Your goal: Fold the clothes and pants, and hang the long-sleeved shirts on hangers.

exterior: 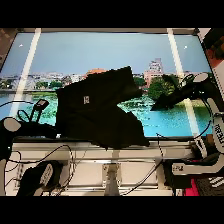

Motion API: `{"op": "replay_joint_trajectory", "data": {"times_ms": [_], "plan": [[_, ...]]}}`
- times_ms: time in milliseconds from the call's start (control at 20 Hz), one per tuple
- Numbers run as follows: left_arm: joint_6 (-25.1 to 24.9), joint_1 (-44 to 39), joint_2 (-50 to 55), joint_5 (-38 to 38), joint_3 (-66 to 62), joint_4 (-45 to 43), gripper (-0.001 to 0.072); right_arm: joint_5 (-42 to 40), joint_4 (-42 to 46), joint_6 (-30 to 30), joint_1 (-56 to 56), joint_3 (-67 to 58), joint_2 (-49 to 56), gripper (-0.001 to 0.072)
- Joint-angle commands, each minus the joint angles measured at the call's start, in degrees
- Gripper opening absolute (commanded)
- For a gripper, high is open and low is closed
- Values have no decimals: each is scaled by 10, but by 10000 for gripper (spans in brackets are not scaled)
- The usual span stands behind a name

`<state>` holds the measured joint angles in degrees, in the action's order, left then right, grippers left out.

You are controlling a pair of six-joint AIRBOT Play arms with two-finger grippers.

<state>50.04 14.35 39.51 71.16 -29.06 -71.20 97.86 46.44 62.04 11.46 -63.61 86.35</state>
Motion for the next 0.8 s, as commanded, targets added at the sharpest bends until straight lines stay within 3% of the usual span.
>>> {"op": "replay_joint_trajectory", "data": {"times_ms": [0,50,100,400,450,500,650,700,750], "plan": [[1,0,0,-12,-1,-8,9,14,12,0,-5,71,2,228],[1,0,0,-18,-1,-8,9,21,12,0,-5,95,2,365],[1,0,0,-25,-1,-8,9,27,12,0,-5,120,-1,380],[1,0,0,-43,-1,-8,9,28,85,1,-5,232,-40,364],[1,0,0,-43,-1,-8,9,26,78,5,-5,243,-43,272],[1,0,0,-43,-1,-8,9,27,69,9,-7,252,-46,239],[2,0,0,-43,-1,-7,9,13,76,17,-30,262,-46,245],[2,0,0,-43,-1,-5,9,6,75,17,-40,263,-46,282],[2,0,0,-43,-1,-1,9,-2,76,17,-52,263,-45,365]]}}
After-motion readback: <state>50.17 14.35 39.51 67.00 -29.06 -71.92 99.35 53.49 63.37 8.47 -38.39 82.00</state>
